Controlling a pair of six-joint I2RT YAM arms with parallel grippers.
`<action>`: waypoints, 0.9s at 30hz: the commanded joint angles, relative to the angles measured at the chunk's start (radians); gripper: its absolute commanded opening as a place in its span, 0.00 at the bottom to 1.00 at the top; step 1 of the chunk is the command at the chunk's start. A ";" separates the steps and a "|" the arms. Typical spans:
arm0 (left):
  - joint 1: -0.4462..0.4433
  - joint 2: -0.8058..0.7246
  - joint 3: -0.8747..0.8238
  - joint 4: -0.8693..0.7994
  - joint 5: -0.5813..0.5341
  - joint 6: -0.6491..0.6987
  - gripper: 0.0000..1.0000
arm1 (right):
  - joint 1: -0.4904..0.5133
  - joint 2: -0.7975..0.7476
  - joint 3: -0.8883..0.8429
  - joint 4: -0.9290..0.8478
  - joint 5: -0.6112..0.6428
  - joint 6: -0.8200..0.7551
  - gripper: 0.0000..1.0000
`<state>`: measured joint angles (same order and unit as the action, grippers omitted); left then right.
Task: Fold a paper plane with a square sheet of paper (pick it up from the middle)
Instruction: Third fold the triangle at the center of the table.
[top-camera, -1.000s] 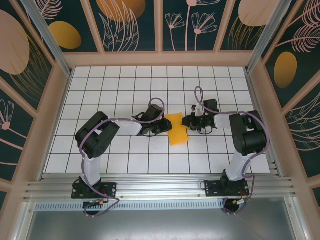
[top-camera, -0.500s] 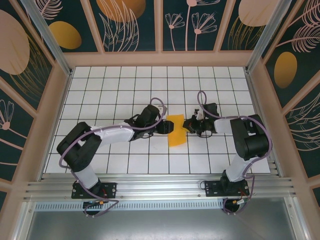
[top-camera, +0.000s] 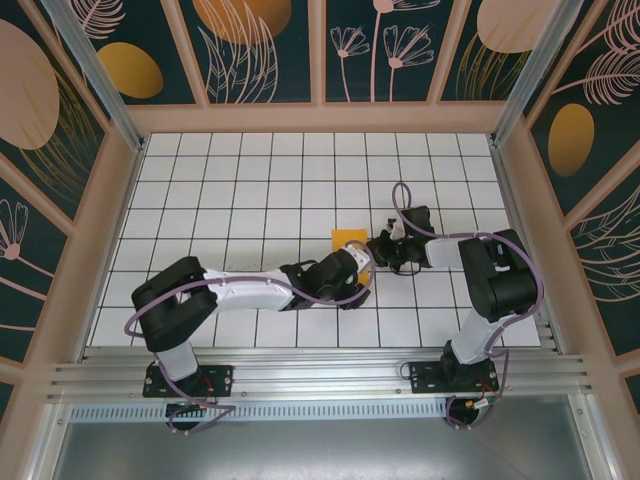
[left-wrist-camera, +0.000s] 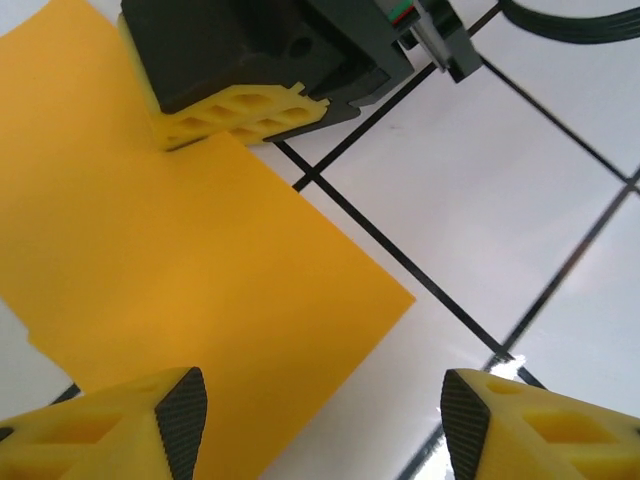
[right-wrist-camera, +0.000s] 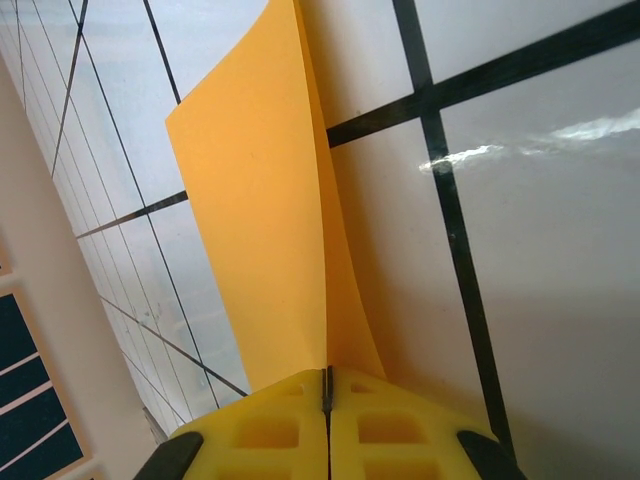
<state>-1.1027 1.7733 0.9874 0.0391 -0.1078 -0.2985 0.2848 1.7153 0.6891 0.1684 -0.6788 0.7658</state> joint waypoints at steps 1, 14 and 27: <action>-0.028 0.050 0.077 -0.052 -0.098 0.076 0.67 | 0.009 -0.005 0.028 -0.024 0.009 0.003 0.07; -0.068 0.104 0.120 -0.067 -0.259 0.092 0.60 | 0.009 0.005 0.038 -0.036 0.010 -0.004 0.08; -0.069 0.065 0.093 -0.034 -0.299 0.067 0.16 | 0.009 0.016 0.047 -0.075 0.030 -0.039 0.10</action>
<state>-1.1698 1.8729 1.0832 -0.0078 -0.3779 -0.2298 0.2855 1.7157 0.7136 0.1219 -0.6643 0.7567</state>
